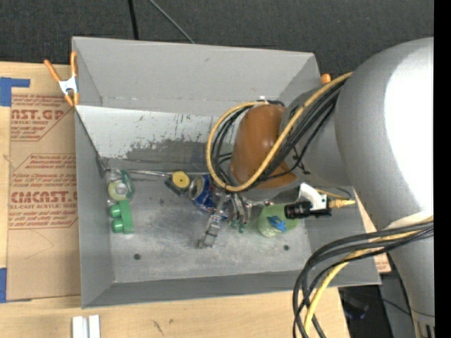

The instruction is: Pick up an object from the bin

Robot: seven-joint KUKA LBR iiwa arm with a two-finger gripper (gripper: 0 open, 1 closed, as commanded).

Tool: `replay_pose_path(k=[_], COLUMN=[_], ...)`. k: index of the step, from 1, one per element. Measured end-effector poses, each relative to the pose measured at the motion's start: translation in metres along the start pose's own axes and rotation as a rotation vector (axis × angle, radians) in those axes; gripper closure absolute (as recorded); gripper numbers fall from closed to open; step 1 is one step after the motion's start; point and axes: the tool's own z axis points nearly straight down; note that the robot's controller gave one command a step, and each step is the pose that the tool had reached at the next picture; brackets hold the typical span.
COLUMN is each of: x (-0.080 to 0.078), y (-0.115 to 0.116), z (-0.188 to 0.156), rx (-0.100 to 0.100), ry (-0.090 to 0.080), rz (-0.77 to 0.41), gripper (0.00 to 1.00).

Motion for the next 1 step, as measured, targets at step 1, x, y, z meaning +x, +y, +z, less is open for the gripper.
replay_pose_path(k=[1], x=[-0.0016], y=[0.0011], z=[-0.0030], rx=[-0.003], ry=[-0.005], rz=[-0.001], gripper=[1.00])
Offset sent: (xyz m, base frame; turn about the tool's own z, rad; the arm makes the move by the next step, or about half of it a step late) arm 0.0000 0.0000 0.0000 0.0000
